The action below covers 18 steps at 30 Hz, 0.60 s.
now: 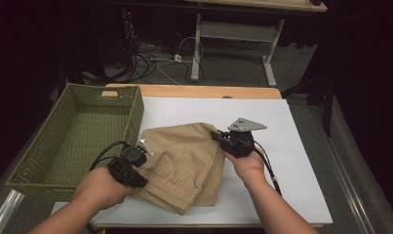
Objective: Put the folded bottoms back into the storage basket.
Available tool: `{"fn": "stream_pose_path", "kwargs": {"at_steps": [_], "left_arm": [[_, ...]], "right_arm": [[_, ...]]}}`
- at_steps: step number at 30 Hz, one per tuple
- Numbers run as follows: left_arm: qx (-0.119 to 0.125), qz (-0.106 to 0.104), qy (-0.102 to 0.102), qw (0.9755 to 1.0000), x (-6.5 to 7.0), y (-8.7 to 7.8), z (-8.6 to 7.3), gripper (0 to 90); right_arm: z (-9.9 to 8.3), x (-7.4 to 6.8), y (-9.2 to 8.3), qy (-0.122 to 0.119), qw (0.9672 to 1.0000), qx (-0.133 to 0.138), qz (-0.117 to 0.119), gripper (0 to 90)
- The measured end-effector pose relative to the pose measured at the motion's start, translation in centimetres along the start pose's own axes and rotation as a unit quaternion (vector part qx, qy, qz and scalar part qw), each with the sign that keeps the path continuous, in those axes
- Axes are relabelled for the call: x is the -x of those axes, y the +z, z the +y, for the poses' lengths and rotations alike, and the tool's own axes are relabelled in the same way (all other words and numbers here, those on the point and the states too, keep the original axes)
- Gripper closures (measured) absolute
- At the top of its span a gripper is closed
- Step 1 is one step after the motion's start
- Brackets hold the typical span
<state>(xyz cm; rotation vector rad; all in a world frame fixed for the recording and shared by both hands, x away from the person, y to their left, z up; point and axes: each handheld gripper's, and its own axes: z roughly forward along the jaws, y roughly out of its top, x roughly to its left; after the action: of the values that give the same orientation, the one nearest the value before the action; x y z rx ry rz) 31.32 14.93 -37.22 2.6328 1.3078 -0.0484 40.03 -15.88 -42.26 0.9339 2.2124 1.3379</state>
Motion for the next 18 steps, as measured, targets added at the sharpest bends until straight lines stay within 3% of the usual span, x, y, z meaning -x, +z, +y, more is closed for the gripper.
{"fn": "stream_pose_path", "kwargs": {"at_steps": [6,13,18], "left_arm": [[-0.011,0.008,0.002,0.9999,-1.1,-0.2,-0.2,75.0],[-0.053,0.006,0.003,0.9986,-1.6,1.4,0.4,75.0],[-0.068,-0.001,0.009,0.9976,-1.6,1.7,0.9,75.0]], "right_arm": [[0.8,-0.8,0.4,-0.003,0.9999,0.011,0.007,84.3],[-0.9,-1.1,2.3,0.005,0.9998,-0.017,0.011,84.3],[-2.1,-0.9,3.1,0.01,0.9994,-0.03,0.013,84.2]]}}
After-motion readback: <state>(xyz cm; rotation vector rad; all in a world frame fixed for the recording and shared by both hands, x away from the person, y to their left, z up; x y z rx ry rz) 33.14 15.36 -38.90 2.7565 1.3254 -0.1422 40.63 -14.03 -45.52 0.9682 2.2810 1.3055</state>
